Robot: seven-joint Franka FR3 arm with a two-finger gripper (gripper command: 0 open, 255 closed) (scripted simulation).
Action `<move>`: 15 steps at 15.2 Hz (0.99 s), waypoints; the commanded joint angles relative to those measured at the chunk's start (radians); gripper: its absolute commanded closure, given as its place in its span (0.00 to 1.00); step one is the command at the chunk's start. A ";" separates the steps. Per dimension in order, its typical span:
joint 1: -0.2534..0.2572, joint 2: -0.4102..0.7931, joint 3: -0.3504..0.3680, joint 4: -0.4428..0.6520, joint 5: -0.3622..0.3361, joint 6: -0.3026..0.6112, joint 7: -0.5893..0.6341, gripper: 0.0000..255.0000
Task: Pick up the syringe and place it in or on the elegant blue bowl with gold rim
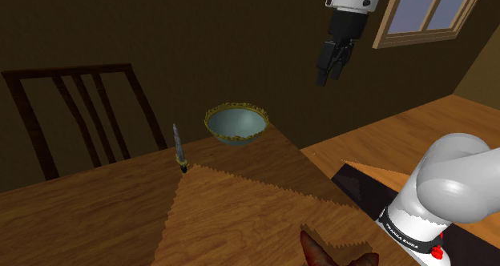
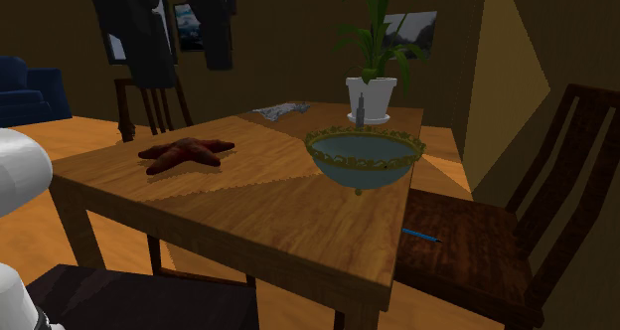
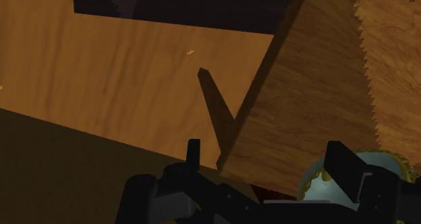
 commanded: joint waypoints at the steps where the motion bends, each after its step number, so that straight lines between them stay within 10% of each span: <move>1: 0.000 0.000 0.000 0.000 0.000 0.000 0.000 0.00; 15: 0.052 0.228 0.410 0.107 -0.035 0.223 0.316 0.00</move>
